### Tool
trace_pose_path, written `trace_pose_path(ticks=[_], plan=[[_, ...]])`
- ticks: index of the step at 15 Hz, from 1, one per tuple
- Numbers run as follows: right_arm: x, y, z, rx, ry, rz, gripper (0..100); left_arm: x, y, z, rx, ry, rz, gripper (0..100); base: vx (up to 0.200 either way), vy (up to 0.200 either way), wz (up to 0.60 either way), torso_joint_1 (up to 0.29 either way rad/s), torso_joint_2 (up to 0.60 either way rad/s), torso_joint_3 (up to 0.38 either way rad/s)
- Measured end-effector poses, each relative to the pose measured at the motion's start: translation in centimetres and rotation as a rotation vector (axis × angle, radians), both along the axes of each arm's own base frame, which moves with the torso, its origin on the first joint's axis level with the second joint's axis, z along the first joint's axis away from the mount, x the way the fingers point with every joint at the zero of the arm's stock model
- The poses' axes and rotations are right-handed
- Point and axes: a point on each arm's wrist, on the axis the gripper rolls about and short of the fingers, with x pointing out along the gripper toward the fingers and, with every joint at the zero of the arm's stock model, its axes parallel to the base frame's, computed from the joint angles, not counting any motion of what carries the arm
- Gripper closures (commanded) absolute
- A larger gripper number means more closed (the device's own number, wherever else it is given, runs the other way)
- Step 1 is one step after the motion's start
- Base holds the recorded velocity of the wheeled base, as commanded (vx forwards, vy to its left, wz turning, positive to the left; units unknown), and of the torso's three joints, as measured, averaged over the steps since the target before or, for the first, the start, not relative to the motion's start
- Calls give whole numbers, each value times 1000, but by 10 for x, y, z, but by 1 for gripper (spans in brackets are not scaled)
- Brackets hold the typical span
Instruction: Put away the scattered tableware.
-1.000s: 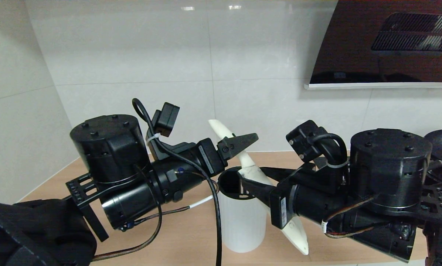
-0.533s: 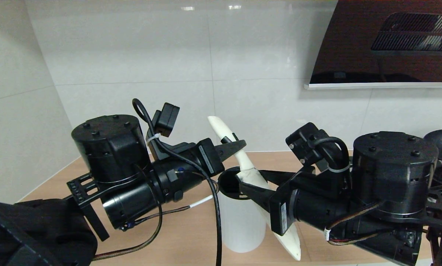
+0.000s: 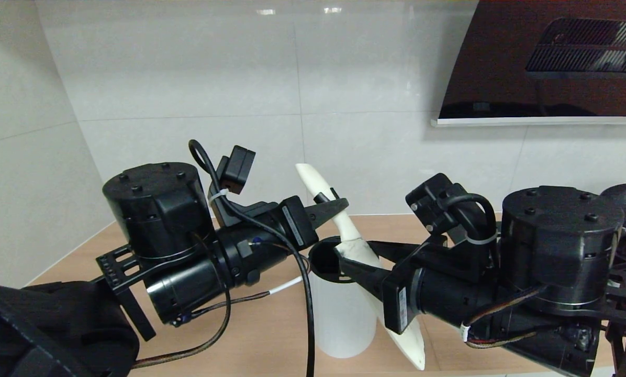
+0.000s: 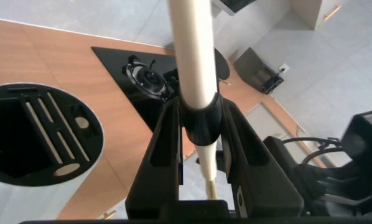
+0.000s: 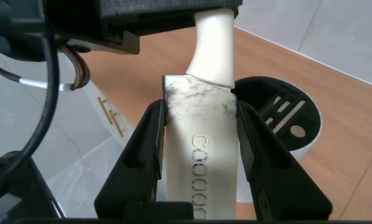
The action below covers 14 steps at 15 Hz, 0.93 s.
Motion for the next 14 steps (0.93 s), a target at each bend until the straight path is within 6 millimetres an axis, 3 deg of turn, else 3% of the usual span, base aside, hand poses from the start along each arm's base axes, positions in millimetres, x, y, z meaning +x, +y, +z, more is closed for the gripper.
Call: trace_pose_path(ticks=[10,12,14], plan=[[1,-7,6,25,-1,-22,0,4,-1,8,-1,-26,32,100,0,0,0,0,0,0],[13,-28,17,53,-24,-99,0,14,1,23,36,-45,91,100,0,0,0,0,0,0],[26,-56,30,85,-59,-199,0,30,3,51,84,-68,182,100,0,0,0,0,0,0]])
